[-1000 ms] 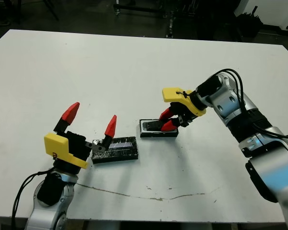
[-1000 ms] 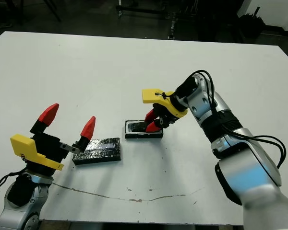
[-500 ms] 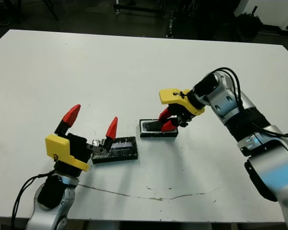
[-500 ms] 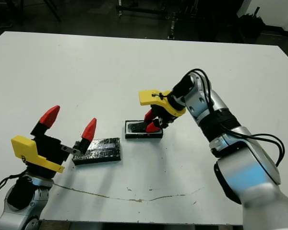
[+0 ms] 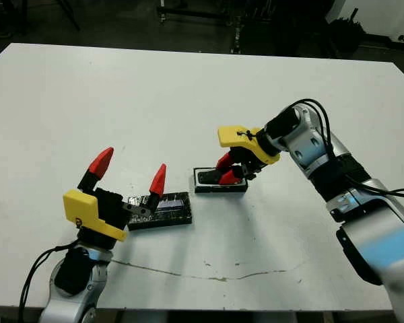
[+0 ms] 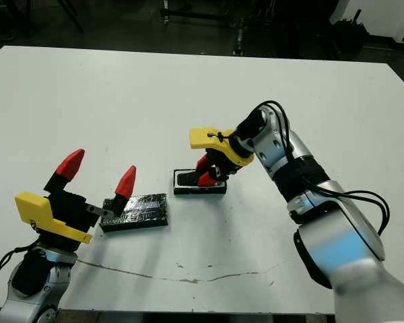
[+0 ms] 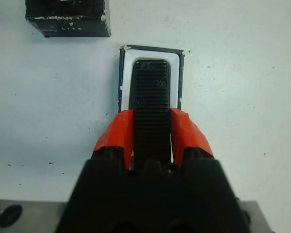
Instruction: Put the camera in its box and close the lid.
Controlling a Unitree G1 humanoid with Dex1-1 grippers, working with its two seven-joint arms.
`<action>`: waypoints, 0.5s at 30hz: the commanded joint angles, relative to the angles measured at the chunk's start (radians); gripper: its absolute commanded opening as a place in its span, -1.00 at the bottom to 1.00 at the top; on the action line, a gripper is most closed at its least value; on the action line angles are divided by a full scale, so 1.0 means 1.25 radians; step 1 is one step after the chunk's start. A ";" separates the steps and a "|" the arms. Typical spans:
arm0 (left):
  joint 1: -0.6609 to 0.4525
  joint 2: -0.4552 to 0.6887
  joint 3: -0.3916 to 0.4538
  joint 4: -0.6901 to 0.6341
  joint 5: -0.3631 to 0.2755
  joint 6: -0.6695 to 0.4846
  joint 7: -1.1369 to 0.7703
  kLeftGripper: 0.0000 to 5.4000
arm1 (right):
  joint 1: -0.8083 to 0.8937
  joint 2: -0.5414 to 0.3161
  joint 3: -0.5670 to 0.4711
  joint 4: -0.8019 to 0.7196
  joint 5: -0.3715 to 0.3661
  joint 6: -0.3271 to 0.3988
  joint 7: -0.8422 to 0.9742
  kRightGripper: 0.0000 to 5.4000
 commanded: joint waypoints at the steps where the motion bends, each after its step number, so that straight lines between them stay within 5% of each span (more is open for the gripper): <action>1: 0.011 0.002 0.000 0.011 0.002 -0.004 -0.002 1.00 | 0.032 0.030 0.022 0.007 -0.003 0.000 -0.005 -0.37; 7: 0.013 0.003 0.002 0.010 -0.004 -0.001 -0.004 1.00 | 0.035 0.036 0.016 0.023 0.010 -0.006 0.007 -0.37; 15: 0.010 0.002 0.002 0.010 -0.006 0.003 -0.004 1.00 | -0.001 -0.009 -0.006 0.049 0.020 -0.131 0.049 -0.05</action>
